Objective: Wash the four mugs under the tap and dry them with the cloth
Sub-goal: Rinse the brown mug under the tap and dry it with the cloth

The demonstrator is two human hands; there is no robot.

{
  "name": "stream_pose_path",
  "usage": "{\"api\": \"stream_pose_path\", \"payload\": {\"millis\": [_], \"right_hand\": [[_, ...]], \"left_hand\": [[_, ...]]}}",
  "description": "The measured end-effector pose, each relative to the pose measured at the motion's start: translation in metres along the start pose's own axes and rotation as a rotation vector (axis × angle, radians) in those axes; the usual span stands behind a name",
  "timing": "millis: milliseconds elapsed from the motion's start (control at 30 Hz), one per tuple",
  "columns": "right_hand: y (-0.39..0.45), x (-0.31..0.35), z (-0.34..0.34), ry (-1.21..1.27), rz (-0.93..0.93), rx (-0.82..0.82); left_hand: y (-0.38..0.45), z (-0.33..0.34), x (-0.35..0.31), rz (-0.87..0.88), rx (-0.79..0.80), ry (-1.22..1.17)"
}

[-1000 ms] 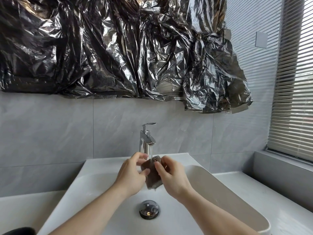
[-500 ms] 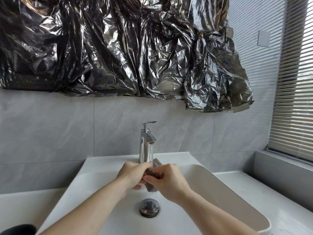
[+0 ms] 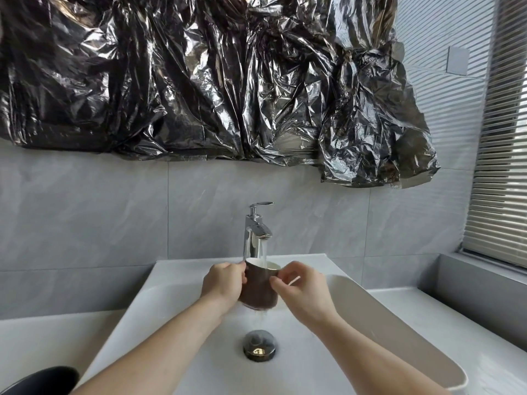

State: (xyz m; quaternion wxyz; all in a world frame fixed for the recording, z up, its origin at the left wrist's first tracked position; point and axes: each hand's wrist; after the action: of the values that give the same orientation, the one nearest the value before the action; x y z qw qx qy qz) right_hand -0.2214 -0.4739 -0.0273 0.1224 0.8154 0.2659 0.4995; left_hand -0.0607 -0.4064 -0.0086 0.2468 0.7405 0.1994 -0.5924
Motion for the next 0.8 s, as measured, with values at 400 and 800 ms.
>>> {"api": "stream_pose_path", "payload": {"millis": [400, 800], "right_hand": [[0.002, -0.014, 0.007, 0.155, 0.108, 0.259], [0.005, 0.023, -0.006, 0.231, 0.066, 0.108]], "left_hand": [[-0.002, -0.002, -0.002, -0.093, 0.183, -0.133], [-0.011, 0.002, -0.004, -0.051, 0.174, -0.092]]}}
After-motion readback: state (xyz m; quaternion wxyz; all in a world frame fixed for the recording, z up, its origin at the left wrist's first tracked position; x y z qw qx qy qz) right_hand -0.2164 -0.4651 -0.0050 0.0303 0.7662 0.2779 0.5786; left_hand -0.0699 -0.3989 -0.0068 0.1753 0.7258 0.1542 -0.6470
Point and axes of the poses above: each hand's wrist, its own y-axis towards the middle knuckle, its own z-axis out of the palm, x = y × z, and after that the axes turned 3 degrees about x, right-handed
